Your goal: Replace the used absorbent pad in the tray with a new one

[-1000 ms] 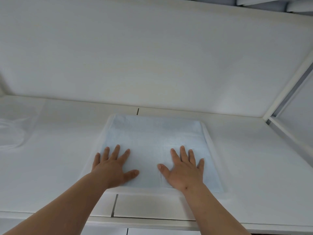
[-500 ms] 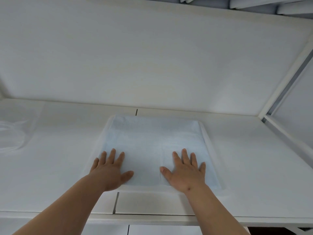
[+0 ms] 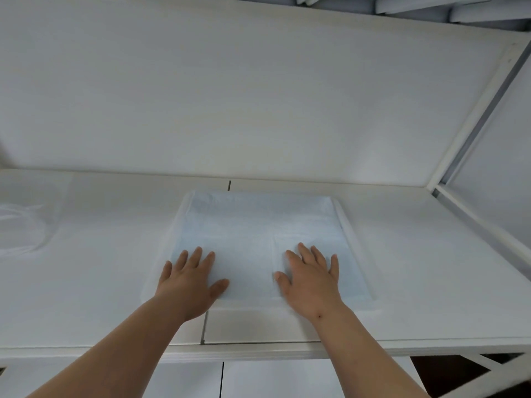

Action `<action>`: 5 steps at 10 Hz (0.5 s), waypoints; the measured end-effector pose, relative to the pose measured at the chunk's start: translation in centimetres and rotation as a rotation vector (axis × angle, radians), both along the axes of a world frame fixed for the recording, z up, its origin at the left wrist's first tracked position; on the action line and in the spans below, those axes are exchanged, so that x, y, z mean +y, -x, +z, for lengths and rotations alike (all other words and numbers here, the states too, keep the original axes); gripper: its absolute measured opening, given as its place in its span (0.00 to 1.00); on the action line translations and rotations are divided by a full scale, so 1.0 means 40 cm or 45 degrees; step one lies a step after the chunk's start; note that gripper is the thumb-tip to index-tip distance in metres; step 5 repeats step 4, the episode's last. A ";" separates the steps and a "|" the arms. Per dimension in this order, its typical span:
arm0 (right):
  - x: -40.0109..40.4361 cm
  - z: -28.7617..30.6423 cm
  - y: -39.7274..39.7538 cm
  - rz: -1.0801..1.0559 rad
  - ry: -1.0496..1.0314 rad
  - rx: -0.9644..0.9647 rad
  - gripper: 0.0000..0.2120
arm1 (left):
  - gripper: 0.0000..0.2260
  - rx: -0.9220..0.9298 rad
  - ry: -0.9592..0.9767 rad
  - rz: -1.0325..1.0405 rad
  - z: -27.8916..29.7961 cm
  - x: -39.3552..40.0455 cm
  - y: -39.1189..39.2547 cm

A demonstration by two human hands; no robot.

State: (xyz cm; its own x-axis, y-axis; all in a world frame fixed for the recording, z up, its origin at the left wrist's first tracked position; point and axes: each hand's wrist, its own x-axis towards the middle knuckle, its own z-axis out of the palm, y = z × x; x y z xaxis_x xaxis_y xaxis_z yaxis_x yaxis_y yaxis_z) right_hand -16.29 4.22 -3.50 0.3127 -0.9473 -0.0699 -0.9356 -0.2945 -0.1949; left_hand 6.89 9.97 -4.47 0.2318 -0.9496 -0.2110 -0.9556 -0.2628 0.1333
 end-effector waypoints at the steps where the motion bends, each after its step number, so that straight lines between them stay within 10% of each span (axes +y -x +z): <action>1: 0.020 0.015 -0.009 0.012 0.025 -0.048 0.27 | 0.33 0.001 0.035 -0.004 0.010 0.012 0.004; 5: 0.058 0.066 -0.008 0.112 0.111 -0.180 0.23 | 0.32 0.024 0.086 0.001 0.030 0.042 0.036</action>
